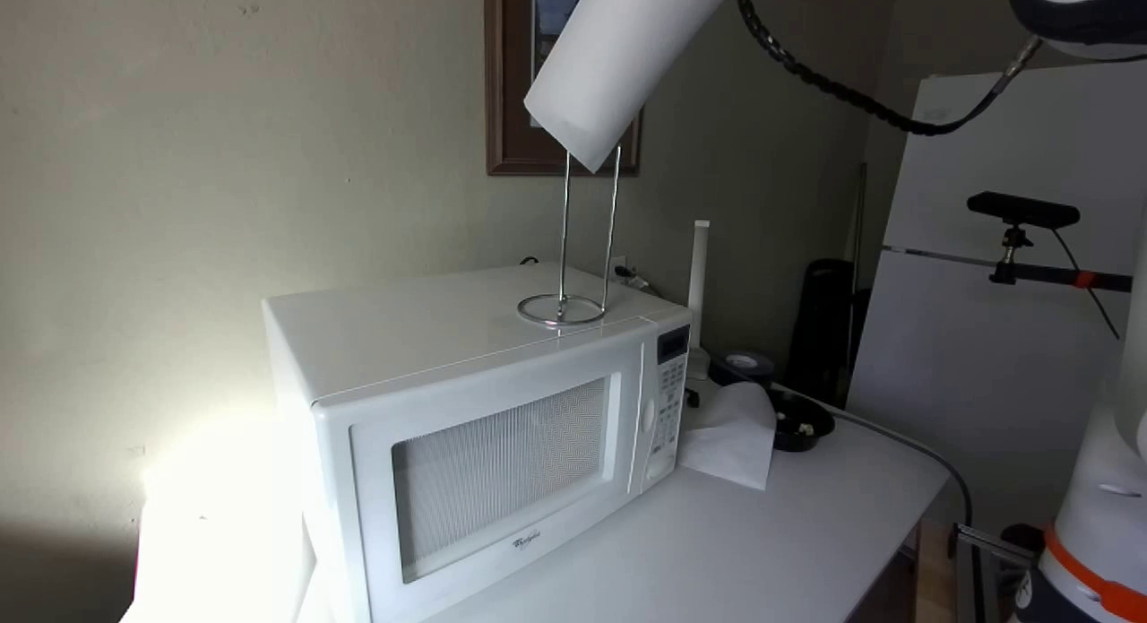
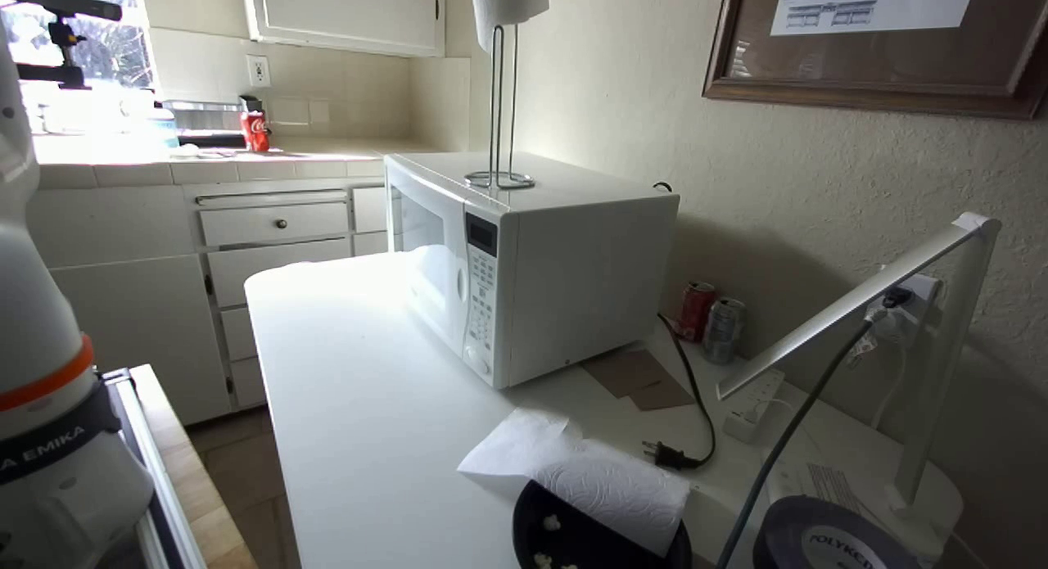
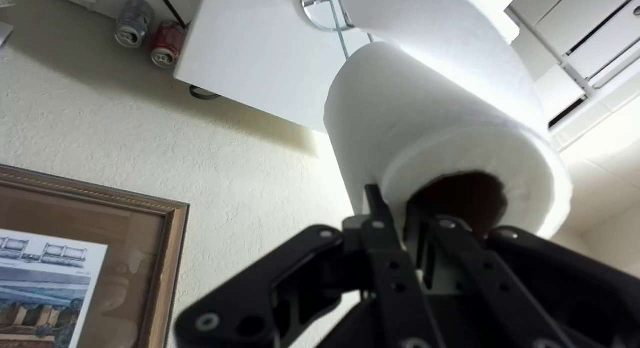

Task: Put the paper towel roll on the paper towel holder

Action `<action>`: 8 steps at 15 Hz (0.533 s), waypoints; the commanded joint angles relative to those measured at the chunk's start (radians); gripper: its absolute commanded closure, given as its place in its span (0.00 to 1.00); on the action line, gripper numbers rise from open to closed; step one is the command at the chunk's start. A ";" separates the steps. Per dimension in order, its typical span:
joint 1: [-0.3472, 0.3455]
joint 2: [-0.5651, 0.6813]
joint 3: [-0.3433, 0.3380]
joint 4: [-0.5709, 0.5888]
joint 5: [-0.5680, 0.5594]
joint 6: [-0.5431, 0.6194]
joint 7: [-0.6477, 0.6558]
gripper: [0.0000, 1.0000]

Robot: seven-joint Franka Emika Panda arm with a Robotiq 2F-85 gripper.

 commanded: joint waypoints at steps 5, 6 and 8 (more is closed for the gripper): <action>0.010 0.051 0.002 0.073 -0.051 -0.072 0.011 0.97; 0.012 0.055 0.003 0.075 -0.055 -0.073 0.014 0.97; 0.016 0.064 0.004 0.079 -0.065 -0.075 0.017 0.97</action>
